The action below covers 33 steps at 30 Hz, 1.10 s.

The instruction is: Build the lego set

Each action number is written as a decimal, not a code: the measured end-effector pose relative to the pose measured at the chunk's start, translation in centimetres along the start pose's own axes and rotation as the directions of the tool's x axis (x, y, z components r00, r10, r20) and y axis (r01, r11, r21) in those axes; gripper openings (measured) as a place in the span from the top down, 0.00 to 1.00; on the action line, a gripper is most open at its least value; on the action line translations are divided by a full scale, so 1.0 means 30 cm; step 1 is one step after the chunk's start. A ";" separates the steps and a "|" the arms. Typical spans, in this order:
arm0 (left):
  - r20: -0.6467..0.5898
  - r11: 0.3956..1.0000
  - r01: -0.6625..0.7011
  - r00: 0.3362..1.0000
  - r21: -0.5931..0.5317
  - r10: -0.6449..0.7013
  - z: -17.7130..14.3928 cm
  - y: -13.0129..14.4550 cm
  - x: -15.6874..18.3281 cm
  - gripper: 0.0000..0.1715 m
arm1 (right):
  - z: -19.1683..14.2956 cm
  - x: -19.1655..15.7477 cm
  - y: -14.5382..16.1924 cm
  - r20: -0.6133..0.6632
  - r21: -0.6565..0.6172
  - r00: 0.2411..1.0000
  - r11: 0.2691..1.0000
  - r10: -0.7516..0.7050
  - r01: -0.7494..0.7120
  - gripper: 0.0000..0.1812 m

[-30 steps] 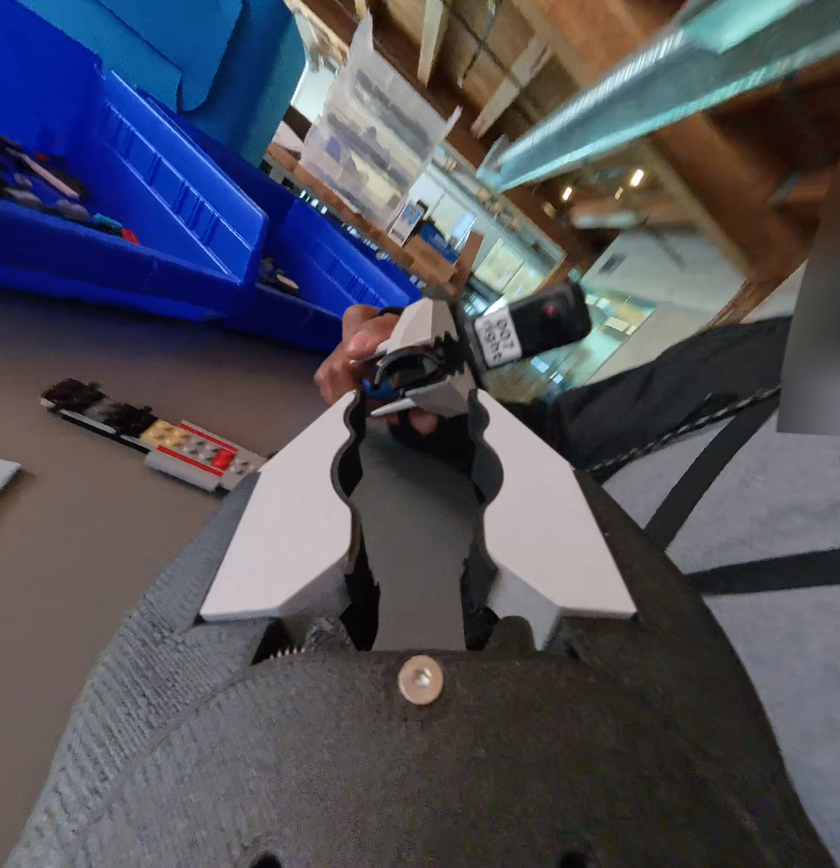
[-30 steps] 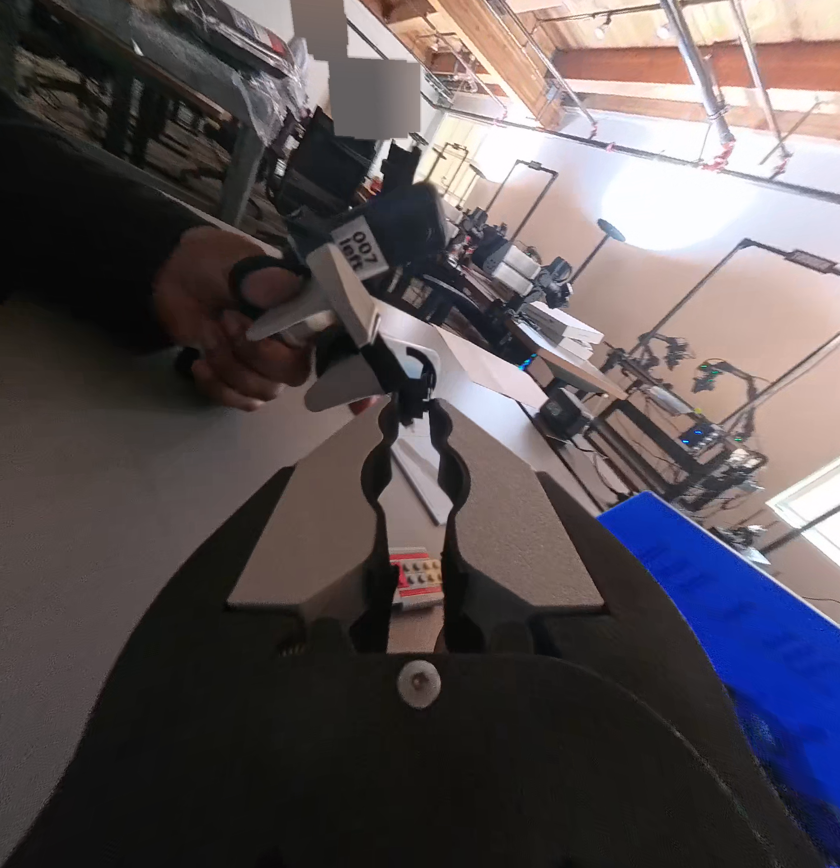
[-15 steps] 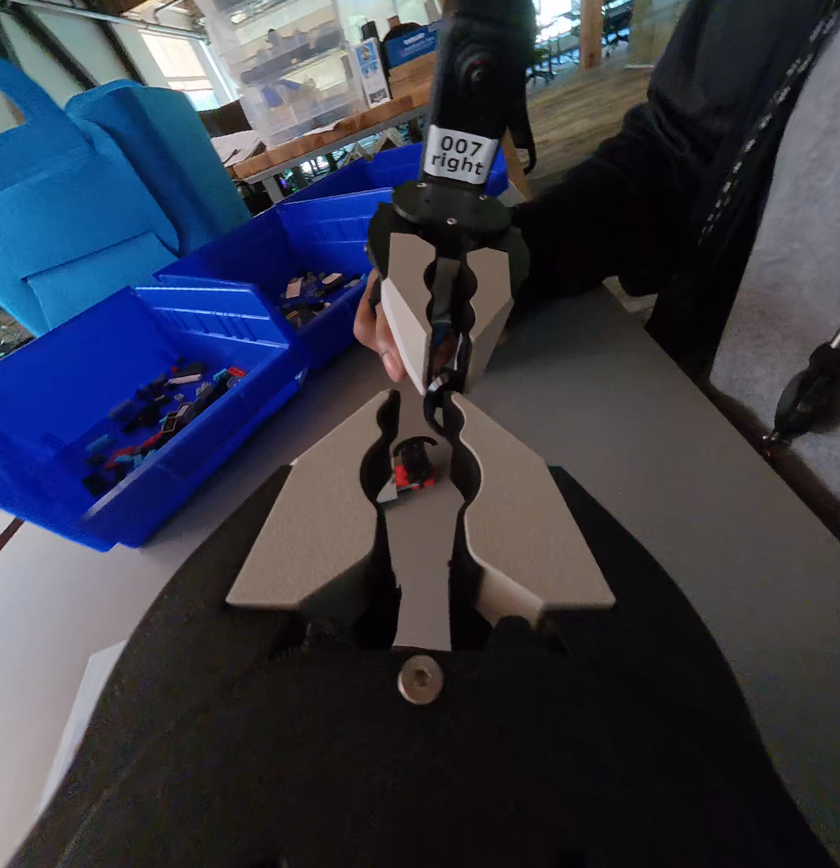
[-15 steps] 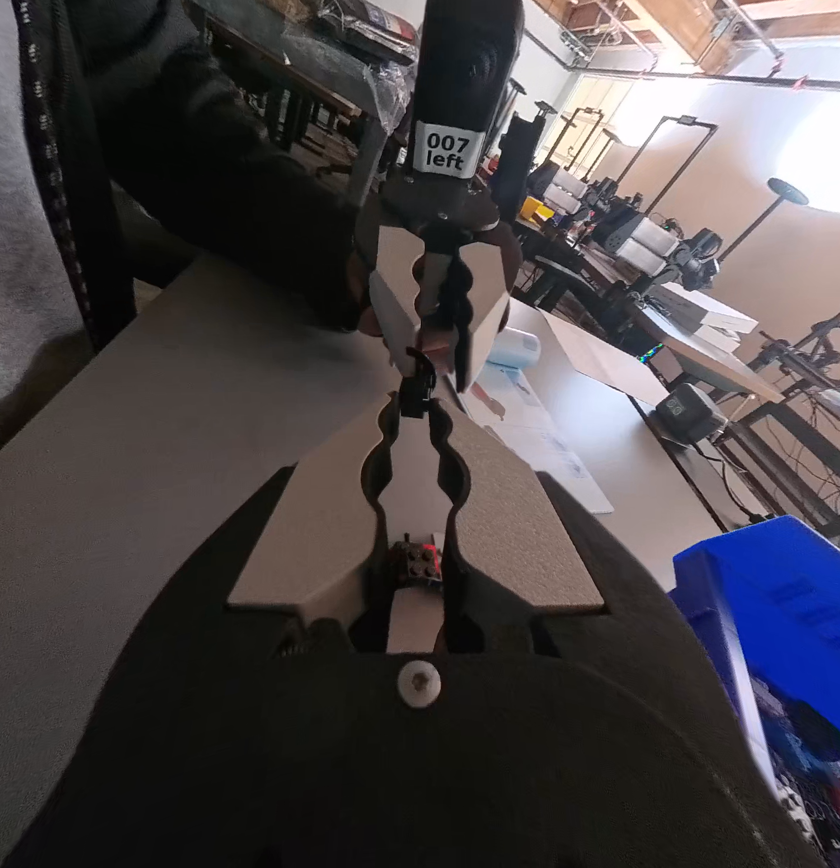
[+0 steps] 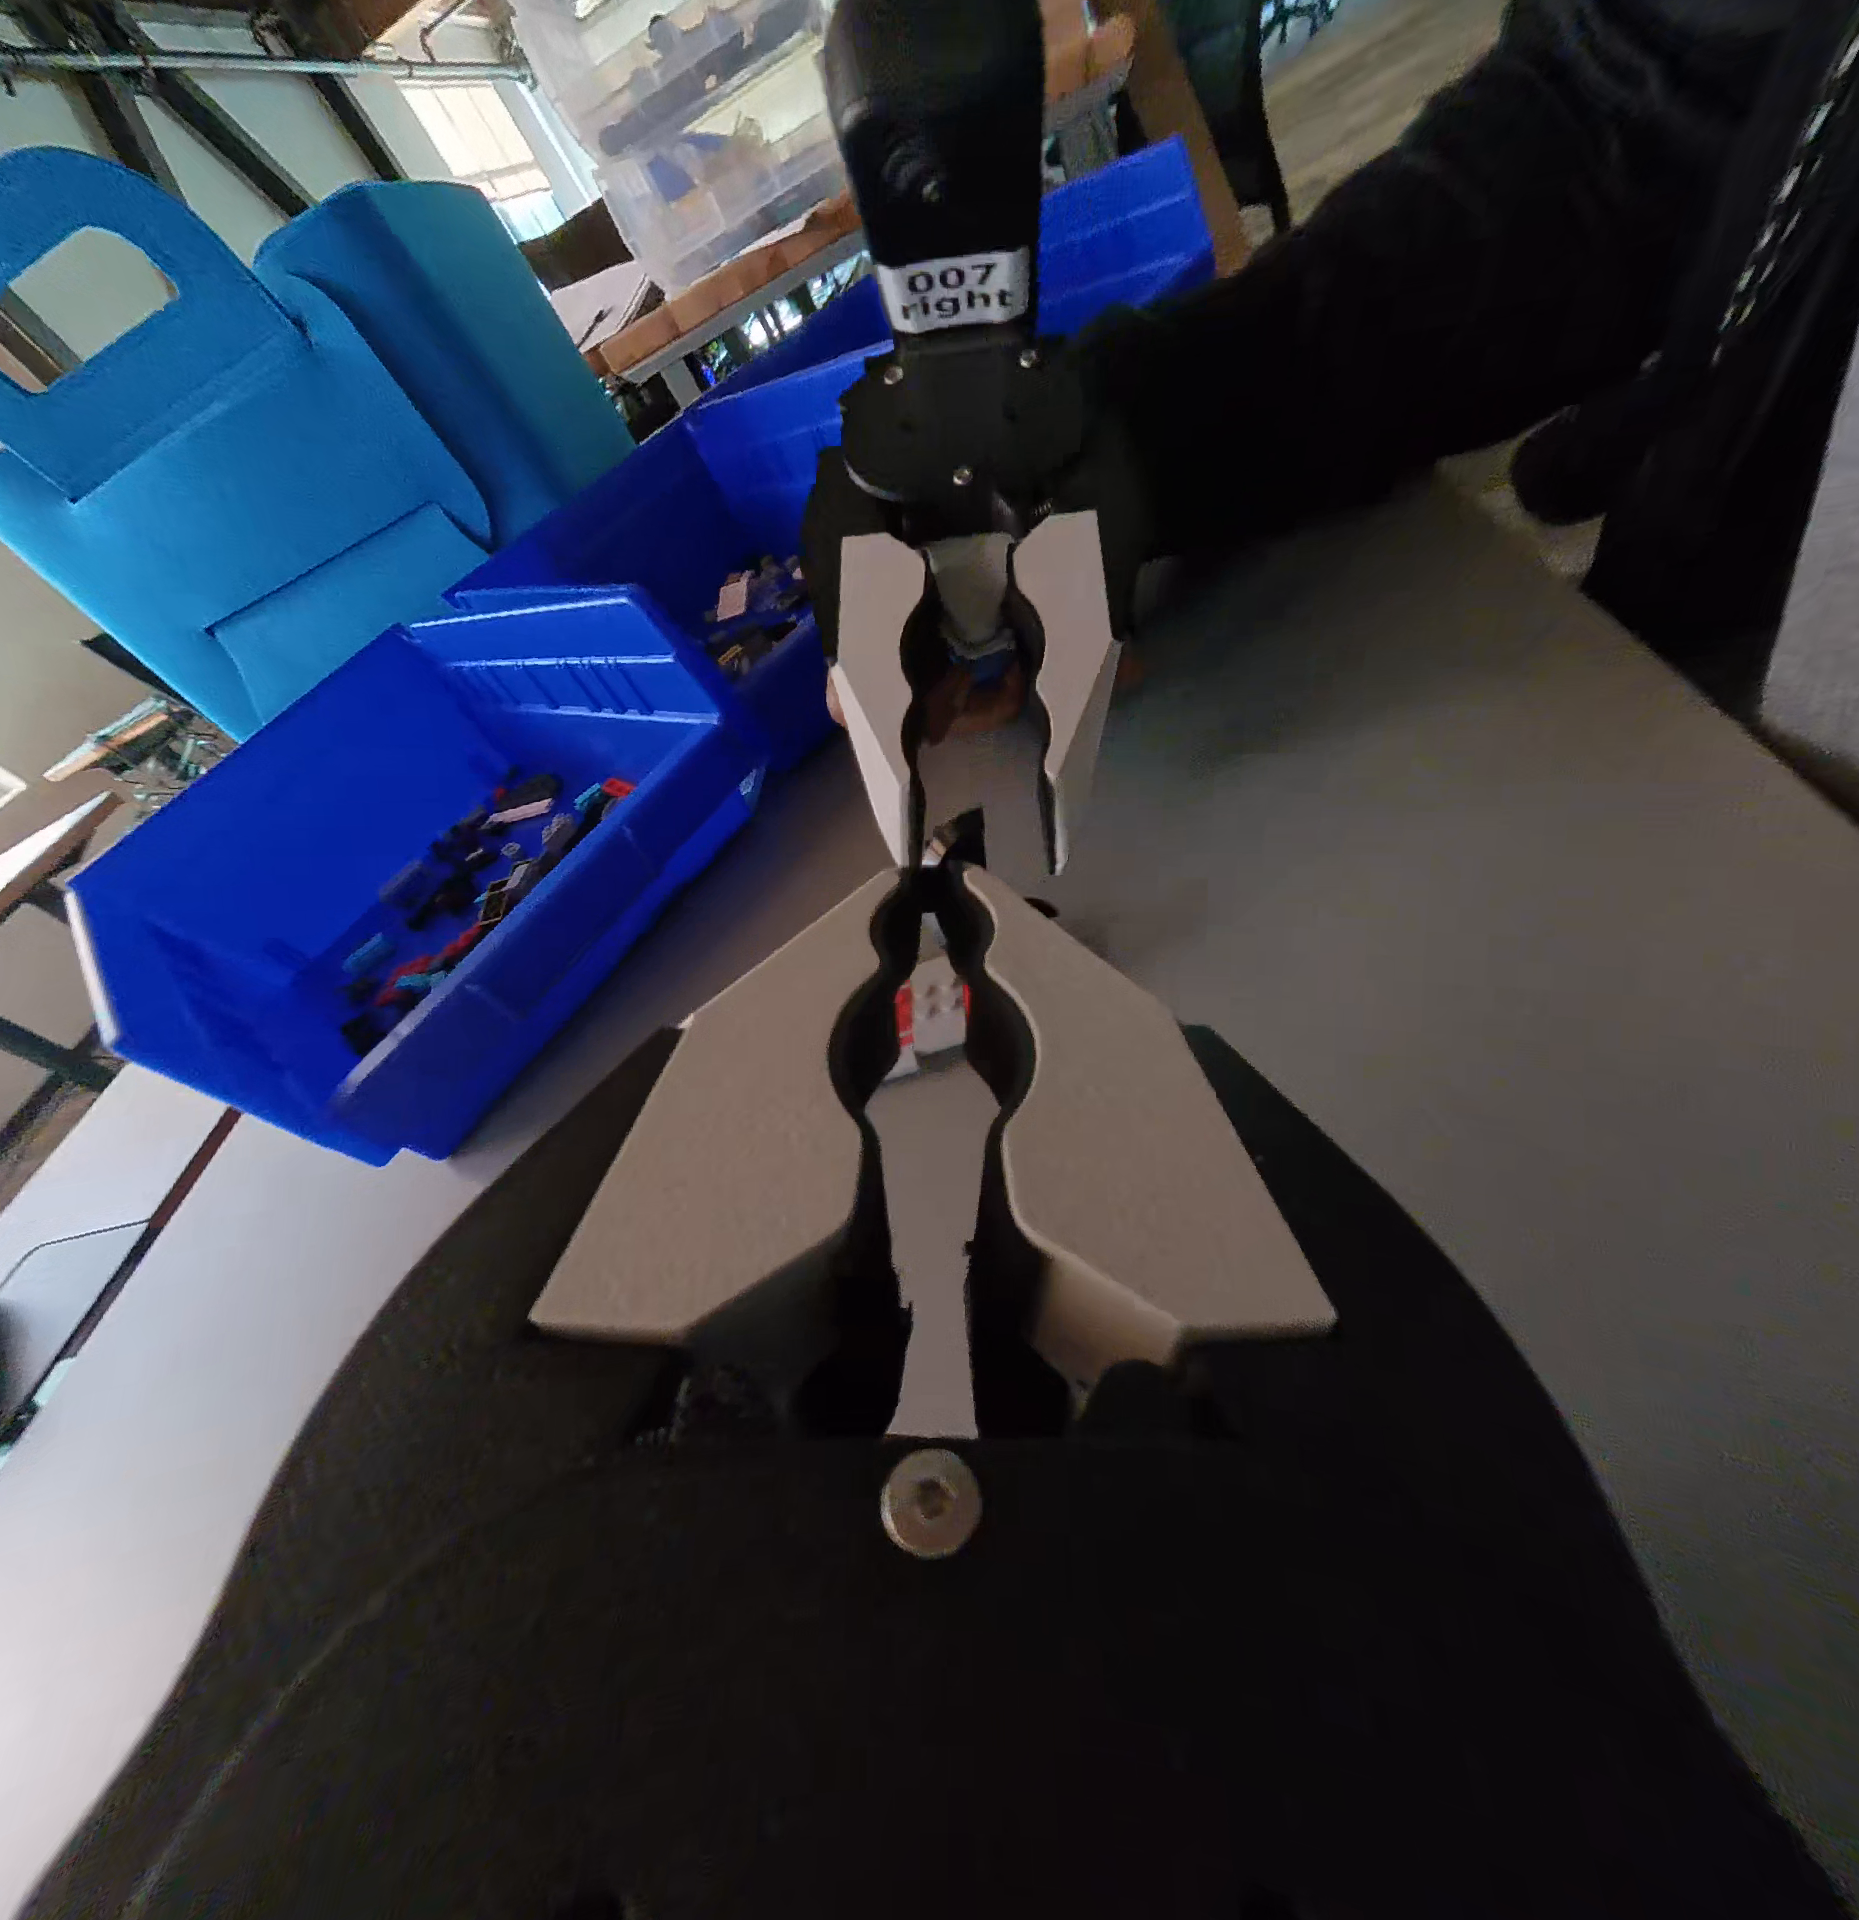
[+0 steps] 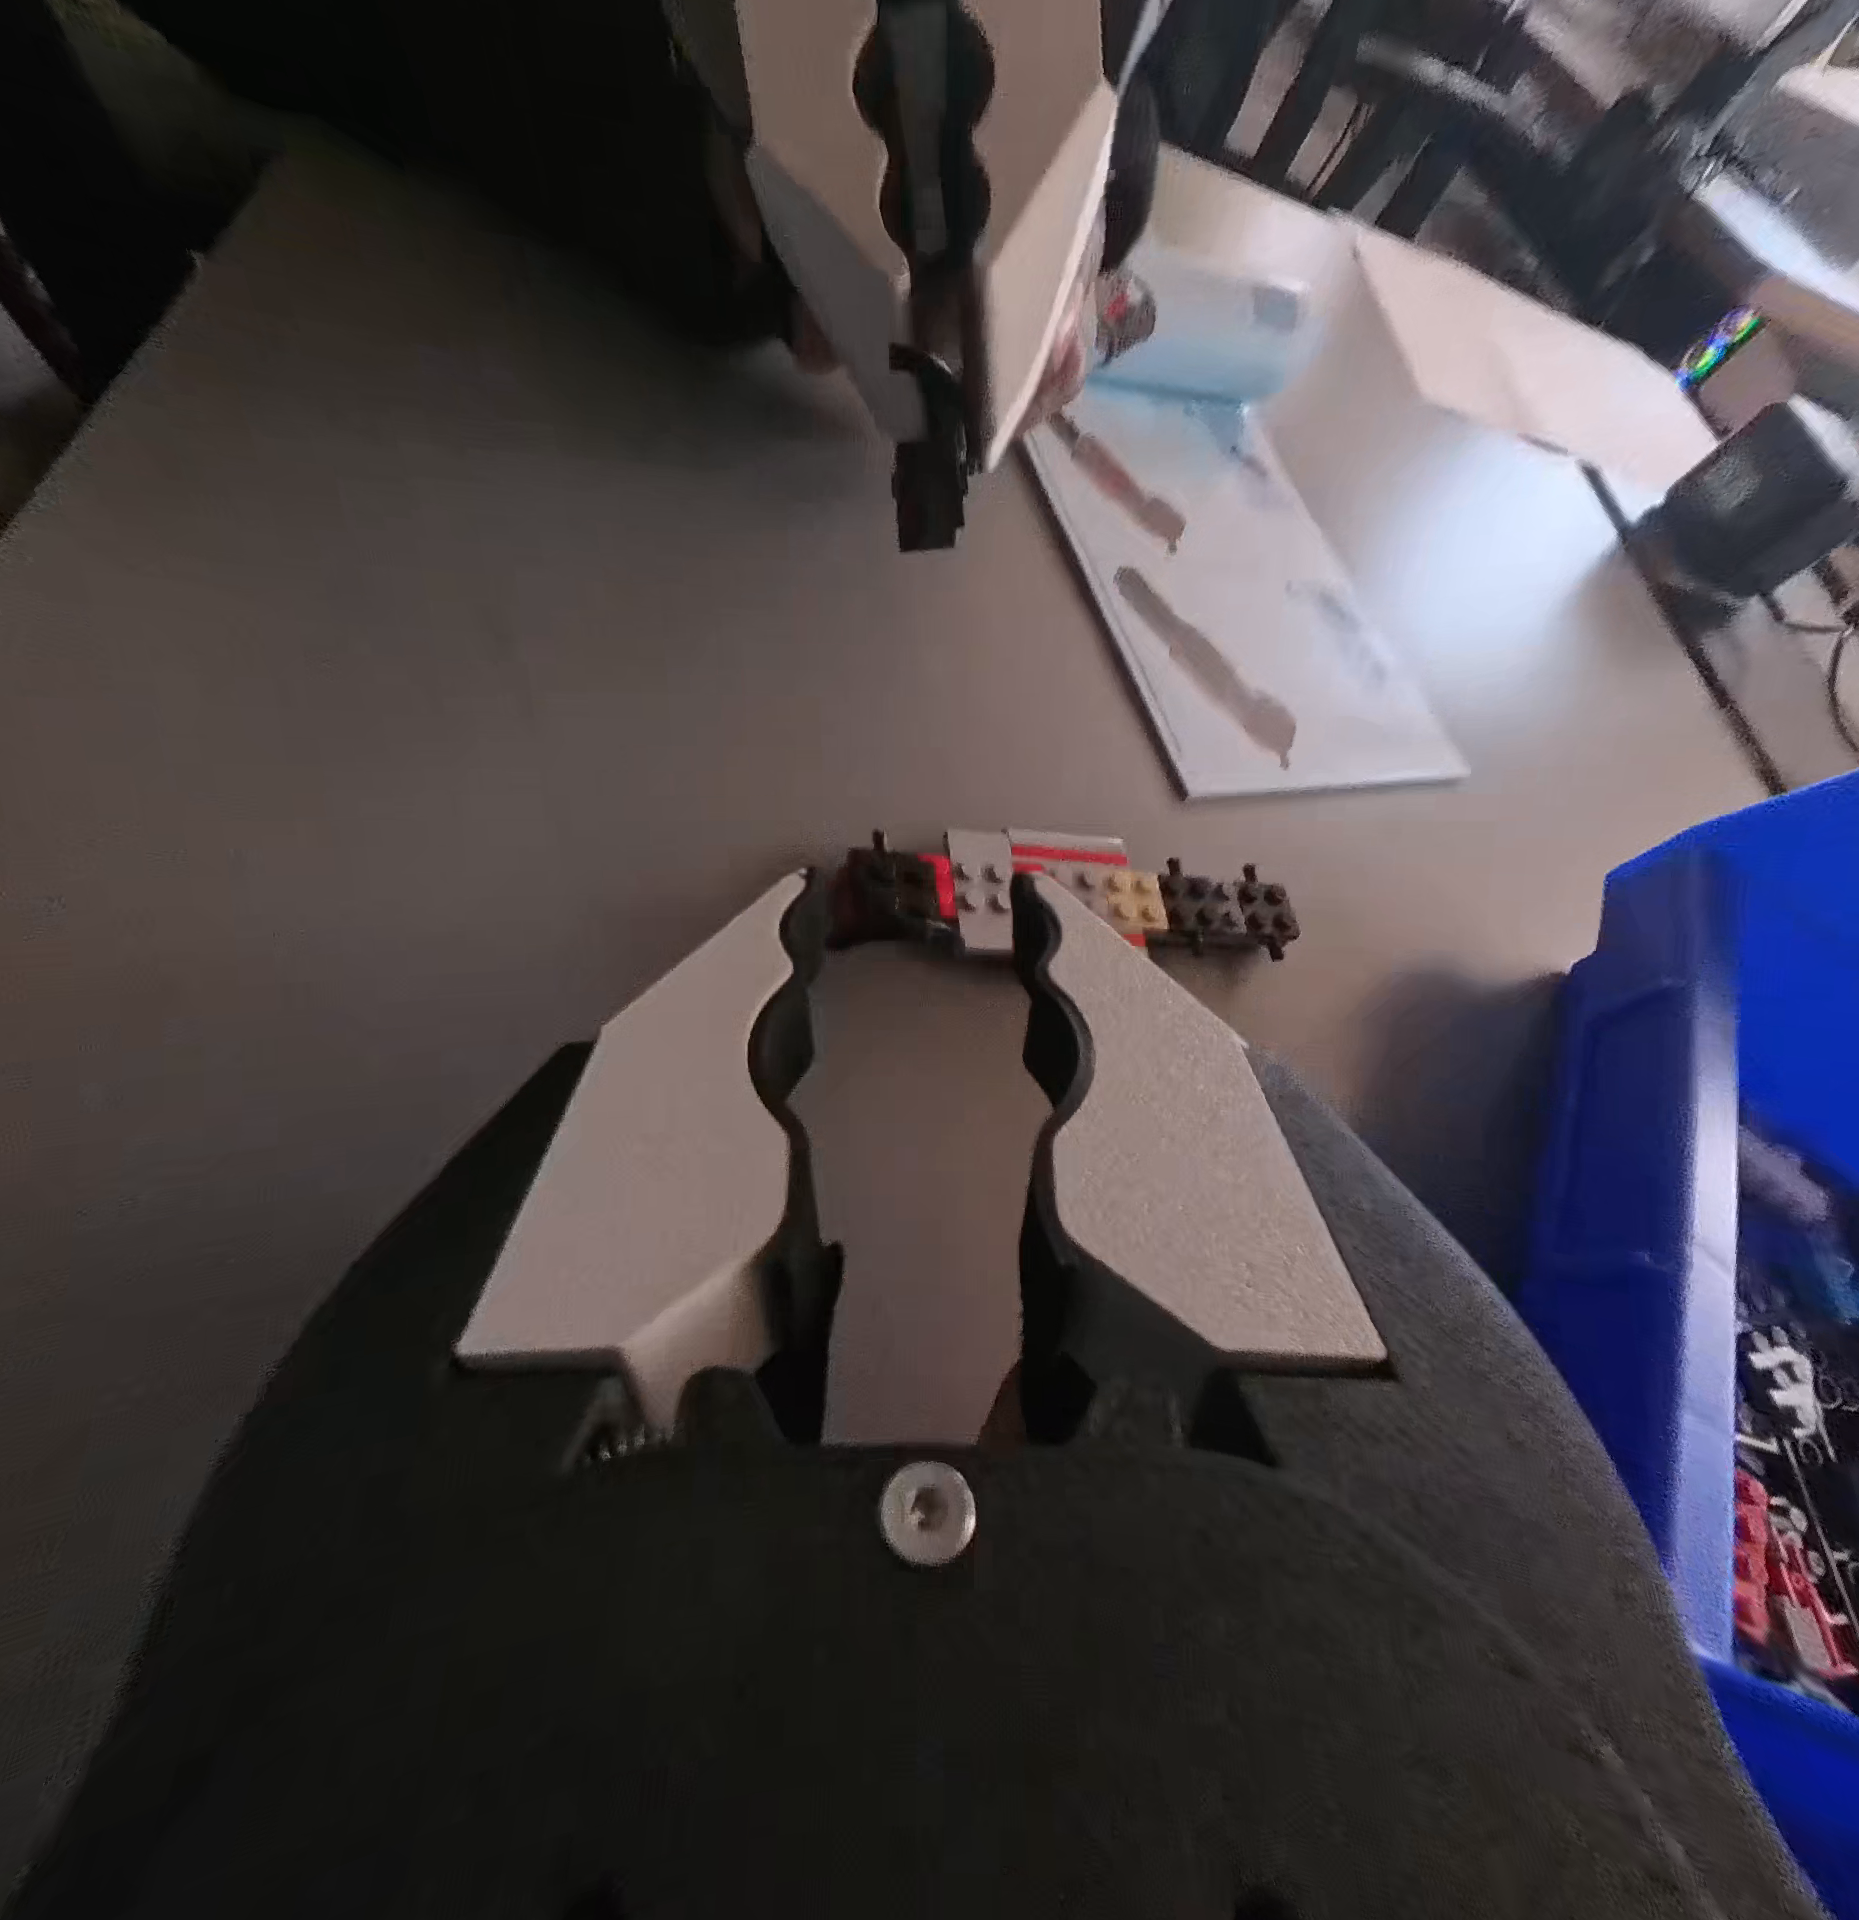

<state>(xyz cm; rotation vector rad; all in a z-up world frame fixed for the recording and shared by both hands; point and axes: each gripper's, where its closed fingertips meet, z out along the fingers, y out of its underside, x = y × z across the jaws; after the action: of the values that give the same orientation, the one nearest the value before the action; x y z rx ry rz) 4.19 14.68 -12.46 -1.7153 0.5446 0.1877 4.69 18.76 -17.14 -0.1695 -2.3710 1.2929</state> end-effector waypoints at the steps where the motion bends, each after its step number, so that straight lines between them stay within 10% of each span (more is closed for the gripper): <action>1: 0.006 1.000 -0.017 1.000 -0.009 0.017 0.004 0.005 0.001 0.98 | 0.002 0.000 0.010 0.013 -0.017 1.000 1.000 0.004 -0.004 0.78; 10: 0.044 0.990 -0.117 0.992 -0.084 0.121 0.018 0.048 0.002 0.98 | 0.051 -0.017 0.068 0.103 -0.140 0.991 0.985 -0.090 0.104 0.81; 33: 0.166 1.000 0.020 0.986 0.007 -0.021 0.009 0.034 -0.093 0.98 | -0.018 0.120 -0.168 -0.027 0.184 0.992 0.976 0.122 -0.115 0.88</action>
<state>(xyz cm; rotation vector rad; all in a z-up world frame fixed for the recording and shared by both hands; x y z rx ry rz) 1.33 15.50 -12.25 -1.6816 0.4037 0.3107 2.18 17.48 -11.60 -0.2811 -2.2255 1.5404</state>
